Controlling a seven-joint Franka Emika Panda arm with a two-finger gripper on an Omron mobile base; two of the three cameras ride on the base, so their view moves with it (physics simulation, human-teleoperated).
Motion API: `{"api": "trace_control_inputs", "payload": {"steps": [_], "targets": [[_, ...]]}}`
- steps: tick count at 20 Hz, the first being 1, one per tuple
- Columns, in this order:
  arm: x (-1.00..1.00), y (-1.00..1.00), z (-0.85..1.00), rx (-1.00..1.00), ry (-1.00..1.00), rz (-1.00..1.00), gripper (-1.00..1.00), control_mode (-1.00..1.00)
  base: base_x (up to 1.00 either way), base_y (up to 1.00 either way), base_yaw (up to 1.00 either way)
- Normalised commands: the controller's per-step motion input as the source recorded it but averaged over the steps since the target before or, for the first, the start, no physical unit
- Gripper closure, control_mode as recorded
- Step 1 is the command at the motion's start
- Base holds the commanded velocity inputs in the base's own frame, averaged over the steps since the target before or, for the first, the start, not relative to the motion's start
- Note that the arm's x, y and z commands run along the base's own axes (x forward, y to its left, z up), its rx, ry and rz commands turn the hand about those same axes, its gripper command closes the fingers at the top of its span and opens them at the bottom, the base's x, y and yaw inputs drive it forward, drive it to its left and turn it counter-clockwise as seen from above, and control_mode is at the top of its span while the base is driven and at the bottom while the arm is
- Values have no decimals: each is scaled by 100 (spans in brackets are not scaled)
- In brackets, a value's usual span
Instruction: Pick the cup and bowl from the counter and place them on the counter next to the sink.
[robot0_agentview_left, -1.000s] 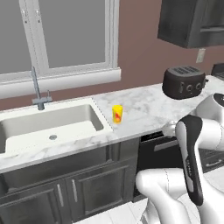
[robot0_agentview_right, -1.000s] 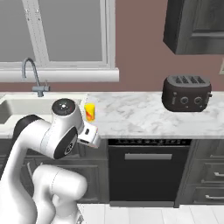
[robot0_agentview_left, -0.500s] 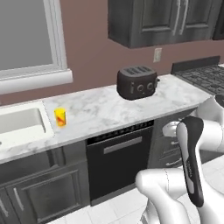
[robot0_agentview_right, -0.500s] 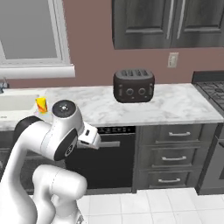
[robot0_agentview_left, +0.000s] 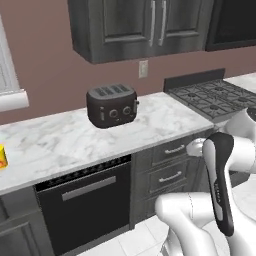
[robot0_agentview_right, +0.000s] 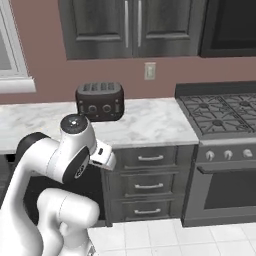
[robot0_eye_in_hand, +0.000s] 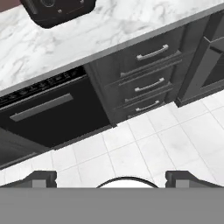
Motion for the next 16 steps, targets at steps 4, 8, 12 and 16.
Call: {"api": "trace_control_inputs", "payload": {"steps": [4,8,12,16], "targets": [[0,0,0,0,0,0,-100,100,69,-100,0],[0,0,0,0,0,0,-100,100,51,-100,0],[0,0,0,0,0,0,-100,100,22,-100,-1],[0,0,0,0,0,0,-100,100,8,-100,-5]]}}
